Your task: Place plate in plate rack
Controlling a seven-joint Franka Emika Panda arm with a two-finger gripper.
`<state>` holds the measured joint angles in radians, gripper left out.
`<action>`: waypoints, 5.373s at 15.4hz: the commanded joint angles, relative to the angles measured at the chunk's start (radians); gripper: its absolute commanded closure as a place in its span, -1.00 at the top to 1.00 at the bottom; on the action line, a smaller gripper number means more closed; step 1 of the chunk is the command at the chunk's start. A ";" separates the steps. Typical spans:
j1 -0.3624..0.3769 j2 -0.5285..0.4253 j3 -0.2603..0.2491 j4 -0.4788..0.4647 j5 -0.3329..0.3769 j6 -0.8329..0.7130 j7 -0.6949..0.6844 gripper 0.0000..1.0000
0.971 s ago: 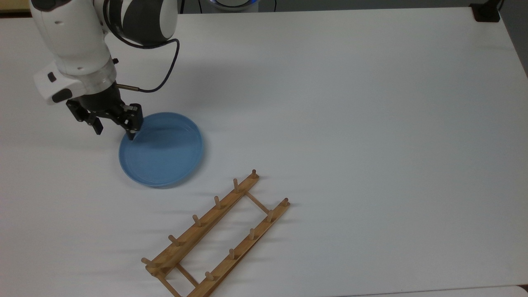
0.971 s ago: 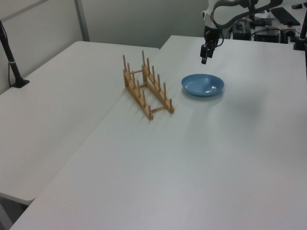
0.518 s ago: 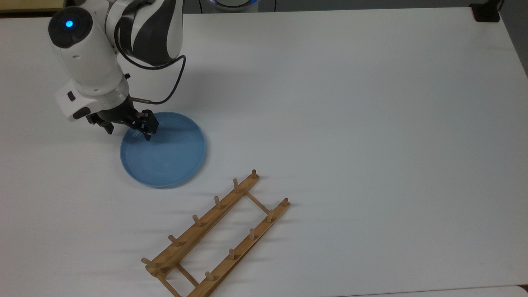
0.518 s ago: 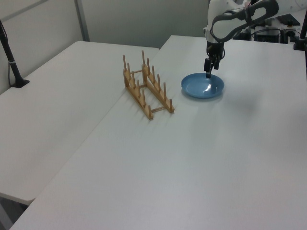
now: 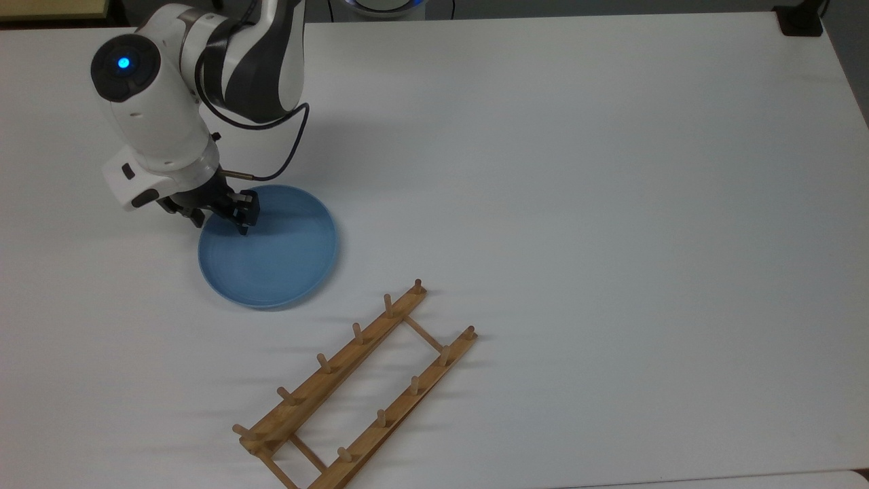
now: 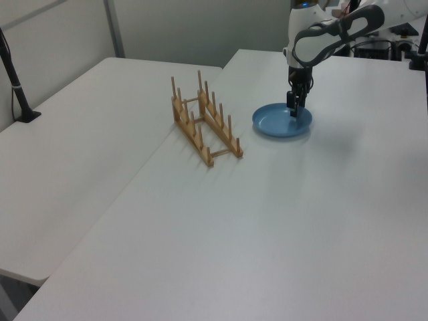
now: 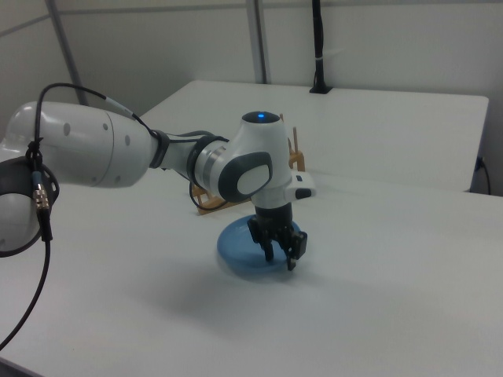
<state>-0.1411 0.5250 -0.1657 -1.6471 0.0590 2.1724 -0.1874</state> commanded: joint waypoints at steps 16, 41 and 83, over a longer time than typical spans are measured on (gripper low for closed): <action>-0.002 -0.019 -0.005 -0.017 0.001 -0.005 -0.046 -1.00; 0.072 -0.149 -0.040 0.271 0.079 0.039 -0.222 -1.00; 0.554 0.020 -0.189 0.303 -0.858 0.383 -0.262 -1.00</action>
<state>0.3878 0.5306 -0.3227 -1.3427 -0.7752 2.5123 -0.4661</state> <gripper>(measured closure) 0.947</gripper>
